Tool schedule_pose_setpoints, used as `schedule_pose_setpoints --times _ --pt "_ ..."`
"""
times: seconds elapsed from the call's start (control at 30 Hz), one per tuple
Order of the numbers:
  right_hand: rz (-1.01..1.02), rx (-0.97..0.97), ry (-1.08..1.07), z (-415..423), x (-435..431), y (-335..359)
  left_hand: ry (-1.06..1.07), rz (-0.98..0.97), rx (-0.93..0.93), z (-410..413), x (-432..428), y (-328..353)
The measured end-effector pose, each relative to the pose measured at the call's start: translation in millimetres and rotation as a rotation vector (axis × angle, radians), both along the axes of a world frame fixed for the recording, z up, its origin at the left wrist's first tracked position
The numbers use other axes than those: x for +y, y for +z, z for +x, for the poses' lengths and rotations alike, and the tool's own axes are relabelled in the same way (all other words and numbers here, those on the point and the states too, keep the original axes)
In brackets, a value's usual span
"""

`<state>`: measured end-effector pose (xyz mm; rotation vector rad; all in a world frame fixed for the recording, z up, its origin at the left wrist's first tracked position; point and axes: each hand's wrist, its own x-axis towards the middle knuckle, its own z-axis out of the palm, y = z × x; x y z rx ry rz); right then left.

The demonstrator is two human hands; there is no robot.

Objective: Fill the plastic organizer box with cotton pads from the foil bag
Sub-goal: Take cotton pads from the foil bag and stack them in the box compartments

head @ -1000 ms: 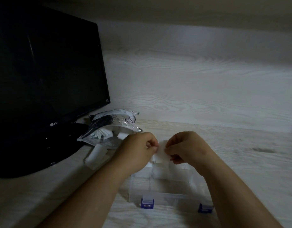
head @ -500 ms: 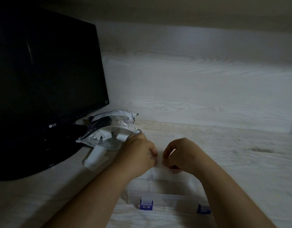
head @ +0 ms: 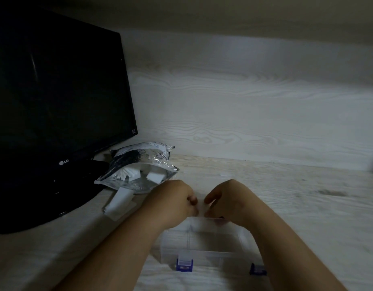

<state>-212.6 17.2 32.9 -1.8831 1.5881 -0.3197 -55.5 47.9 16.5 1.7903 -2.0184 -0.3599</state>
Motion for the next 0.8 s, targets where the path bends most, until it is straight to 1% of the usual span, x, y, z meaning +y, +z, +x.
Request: schedule_pose_setpoints --times 0.07,0.23,0.4,0.57,0.7,0.8 --pt "-0.001 0.006 0.017 -0.3 -0.5 -0.7 0.011 0.014 -0.032 -1.6 0.2 1.7" --pt "-0.034 0.095 0.076 -0.8 0.0 -0.1 0.006 0.058 -0.072 -3.4 -2.0 3.7" --pt "-0.046 0.09 0.083 -2.1 0.3 -1.3 -0.005 0.053 -0.077 -2.5 -1.0 1.2" --pt "-0.129 0.146 0.093 -1.5 -1.6 -0.9 0.007 -0.025 0.031 2.7 0.7 -1.9" --pt "-0.216 0.059 0.056 -4.7 -2.7 -1.9 0.046 -0.119 0.15 10.5 -0.5 -1.1" --pt "-0.279 0.028 0.048 -6.5 -1.1 -0.8 0.155 -0.217 0.183 19.1 -2.4 2.7"
